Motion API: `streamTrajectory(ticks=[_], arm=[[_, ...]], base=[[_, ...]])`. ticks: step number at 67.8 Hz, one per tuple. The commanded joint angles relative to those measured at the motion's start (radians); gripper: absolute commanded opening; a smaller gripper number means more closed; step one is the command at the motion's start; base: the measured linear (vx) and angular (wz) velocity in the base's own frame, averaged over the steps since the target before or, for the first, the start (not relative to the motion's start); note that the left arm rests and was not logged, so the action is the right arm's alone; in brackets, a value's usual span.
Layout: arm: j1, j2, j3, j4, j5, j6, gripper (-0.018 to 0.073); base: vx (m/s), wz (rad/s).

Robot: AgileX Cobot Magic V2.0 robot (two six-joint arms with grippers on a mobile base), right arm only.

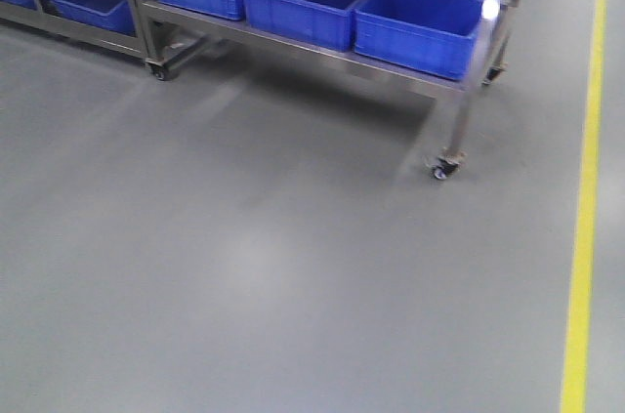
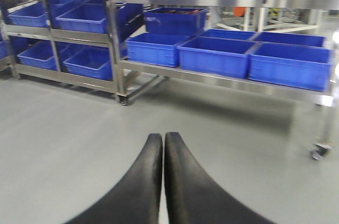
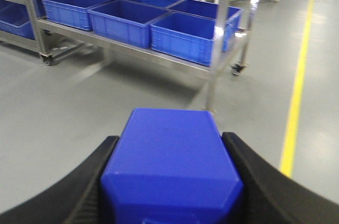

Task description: Pour parts from conveyor to right shelf

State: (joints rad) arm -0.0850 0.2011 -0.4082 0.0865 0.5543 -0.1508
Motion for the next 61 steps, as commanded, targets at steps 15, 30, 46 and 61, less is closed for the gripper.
streamTrajectory(ticks=[15, 30, 46, 61], arm=[[-0.004, 0.009, -0.027, 0.003, -0.082, 0.001, -0.0006], [-0.004, 0.009, -0.027, 0.003, -0.082, 0.001, -0.0006], [-0.004, 0.009, -0.027, 0.003, -0.082, 0.001, -0.0006], [-0.004, 0.009, -0.027, 0.003, -0.082, 0.001, -0.0006]], base=[[0.60, 0.33], [0.62, 0.44], [0.63, 0.54], [0.64, 0.56]])
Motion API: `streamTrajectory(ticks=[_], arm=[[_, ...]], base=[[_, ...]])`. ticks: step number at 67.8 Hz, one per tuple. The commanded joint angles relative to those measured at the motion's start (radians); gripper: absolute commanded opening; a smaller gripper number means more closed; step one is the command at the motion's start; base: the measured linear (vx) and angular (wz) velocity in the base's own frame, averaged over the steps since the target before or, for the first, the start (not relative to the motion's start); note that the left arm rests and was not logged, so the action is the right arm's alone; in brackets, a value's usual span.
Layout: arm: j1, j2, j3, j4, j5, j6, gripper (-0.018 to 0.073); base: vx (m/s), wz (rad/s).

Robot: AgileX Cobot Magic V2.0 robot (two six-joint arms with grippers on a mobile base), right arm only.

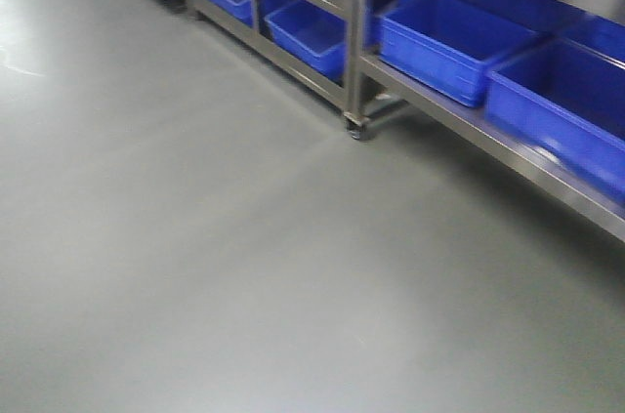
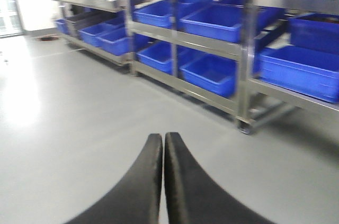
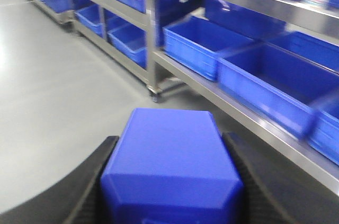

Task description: Pour parts from conveyor to right shelf

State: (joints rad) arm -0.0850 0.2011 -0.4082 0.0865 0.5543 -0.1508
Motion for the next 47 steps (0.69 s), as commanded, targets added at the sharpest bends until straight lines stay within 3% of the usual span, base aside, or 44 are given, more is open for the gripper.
streamTrajectory(ticks=[1, 47], arm=[[-0.004, 0.009, -0.027, 0.003, -0.082, 0.001, -0.0006], [-0.004, 0.009, -0.027, 0.003, -0.082, 0.001, -0.0006]], base=[[0.65, 0.53], [0.65, 0.38]])
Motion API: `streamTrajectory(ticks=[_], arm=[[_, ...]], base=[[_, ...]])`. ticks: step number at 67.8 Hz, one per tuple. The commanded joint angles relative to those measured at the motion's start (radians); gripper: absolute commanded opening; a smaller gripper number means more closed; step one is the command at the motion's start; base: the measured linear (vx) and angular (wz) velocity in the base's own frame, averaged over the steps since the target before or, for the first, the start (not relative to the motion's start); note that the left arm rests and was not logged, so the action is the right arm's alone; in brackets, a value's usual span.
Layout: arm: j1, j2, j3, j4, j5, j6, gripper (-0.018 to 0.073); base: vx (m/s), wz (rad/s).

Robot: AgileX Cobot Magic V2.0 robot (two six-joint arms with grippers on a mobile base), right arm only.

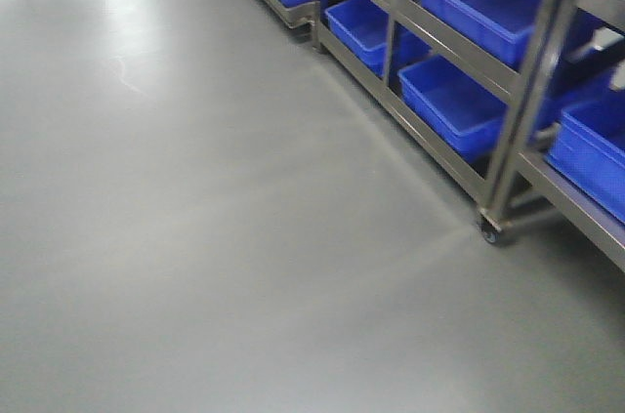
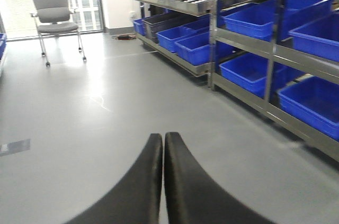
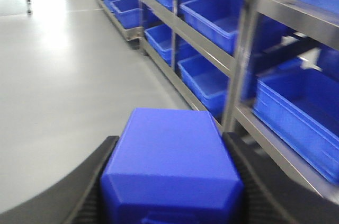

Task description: Pour parts from conveyor to right shelf

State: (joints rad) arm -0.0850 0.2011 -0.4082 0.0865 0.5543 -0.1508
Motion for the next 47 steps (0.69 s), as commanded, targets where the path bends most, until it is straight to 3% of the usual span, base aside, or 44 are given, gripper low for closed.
streamTrajectory(ticks=[1, 47], arm=[[-0.004, 0.009, -0.027, 0.003, -0.082, 0.001, -0.0006], [-0.004, 0.009, -0.027, 0.003, -0.082, 0.001, -0.0006]], base=[[0.66, 0.34], [0.68, 0.33]])
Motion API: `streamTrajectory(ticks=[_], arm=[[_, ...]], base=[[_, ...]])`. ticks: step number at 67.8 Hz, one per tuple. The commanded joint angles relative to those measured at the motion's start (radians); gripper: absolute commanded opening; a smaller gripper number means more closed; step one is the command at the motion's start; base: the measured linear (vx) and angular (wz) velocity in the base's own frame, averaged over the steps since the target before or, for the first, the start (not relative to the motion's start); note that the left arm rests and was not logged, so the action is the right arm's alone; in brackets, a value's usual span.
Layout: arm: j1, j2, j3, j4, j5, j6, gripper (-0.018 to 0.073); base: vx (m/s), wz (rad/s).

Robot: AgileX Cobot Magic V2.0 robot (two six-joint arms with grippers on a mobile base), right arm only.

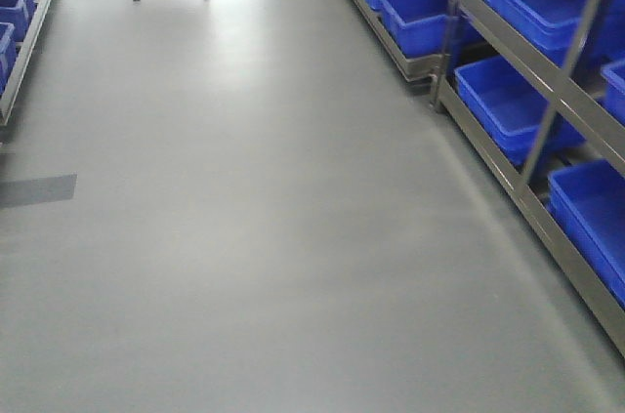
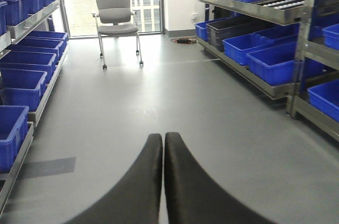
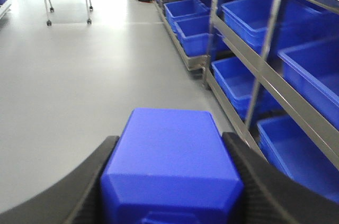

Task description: Pour parts from conveyor to right shelf

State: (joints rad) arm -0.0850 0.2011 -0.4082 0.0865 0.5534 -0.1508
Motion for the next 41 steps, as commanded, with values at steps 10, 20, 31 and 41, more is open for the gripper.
streamTrajectory(ticks=[10, 20, 31, 41], arm=[[-0.004, 0.009, -0.027, 0.003, -0.081, 0.001, -0.0006], [-0.004, 0.009, -0.027, 0.003, -0.081, 0.001, -0.0006], [-0.004, 0.009, -0.027, 0.003, -0.081, 0.001, -0.0006], [-0.004, 0.009, -0.027, 0.003, -0.081, 0.001, -0.0006]], base=[[0.69, 0.19], [0.67, 0.15], [0.66, 0.15], [0.66, 0.17]])
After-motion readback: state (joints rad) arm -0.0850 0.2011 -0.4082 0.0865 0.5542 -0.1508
